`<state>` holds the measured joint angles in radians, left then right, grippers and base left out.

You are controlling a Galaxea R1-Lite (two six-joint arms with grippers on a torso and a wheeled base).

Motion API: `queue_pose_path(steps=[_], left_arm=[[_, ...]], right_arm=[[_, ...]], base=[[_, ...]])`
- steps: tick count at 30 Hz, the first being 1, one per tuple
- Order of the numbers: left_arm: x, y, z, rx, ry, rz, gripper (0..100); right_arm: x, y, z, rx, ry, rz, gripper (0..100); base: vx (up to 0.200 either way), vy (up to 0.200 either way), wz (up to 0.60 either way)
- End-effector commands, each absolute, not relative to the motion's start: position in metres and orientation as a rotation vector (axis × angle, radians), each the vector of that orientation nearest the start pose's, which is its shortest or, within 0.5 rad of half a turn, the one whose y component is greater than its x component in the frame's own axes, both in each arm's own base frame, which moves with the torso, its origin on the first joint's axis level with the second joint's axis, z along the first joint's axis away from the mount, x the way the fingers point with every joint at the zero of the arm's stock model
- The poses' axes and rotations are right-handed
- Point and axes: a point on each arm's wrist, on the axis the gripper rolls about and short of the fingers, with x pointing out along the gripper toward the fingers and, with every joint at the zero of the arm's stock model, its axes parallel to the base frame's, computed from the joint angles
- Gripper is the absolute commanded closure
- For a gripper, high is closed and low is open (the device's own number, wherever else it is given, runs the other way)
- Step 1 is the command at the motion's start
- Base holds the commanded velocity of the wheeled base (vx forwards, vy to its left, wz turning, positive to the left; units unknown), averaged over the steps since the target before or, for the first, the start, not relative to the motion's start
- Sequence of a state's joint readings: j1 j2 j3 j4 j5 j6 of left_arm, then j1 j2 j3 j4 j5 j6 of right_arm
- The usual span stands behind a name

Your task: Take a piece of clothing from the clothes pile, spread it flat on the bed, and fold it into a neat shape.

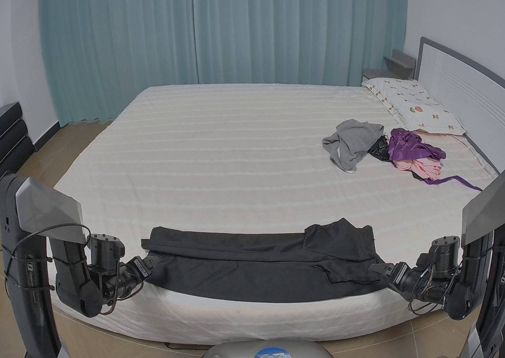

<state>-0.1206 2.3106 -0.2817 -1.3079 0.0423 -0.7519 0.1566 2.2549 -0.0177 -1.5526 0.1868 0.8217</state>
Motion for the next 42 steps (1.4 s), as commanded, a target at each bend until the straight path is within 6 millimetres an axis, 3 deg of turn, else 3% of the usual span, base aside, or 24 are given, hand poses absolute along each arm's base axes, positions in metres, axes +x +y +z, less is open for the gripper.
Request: queue_pose_path(steps=[1, 2, 26, 41, 42], left_arm=[[0.273, -0.033, -0.053, -0.633, 0.736, 0.221, 0], [0.276, -0.033, -0.053, -0.633, 0.727, 0.223, 100], [0.264, -0.032, -0.054, -0.615, 0.749, 0.267, 100], [0.262, -0.032, -0.054, -0.621, 0.755, 0.273, 100], [0.262, -0.032, -0.054, -0.621, 0.755, 0.273, 100]], right_arm=[[0.214, 0.037, -0.015, 0.791, 0.782, 0.027, 0], [0.214, 0.037, -0.015, 0.791, 0.782, 0.027, 0], [0.209, 0.058, -0.040, 0.702, 0.841, -0.083, 0], [0.241, 0.065, -0.056, 0.694, 0.760, -0.089, 0], [0.242, 0.065, -0.057, 0.692, 0.761, -0.089, 100]], base=[[0.000, 0.000, 0.00], [0.000, 0.000, 0.00], [0.000, 0.000, 0.00], [0.000, 0.000, 0.00], [0.000, 0.000, 0.00]])
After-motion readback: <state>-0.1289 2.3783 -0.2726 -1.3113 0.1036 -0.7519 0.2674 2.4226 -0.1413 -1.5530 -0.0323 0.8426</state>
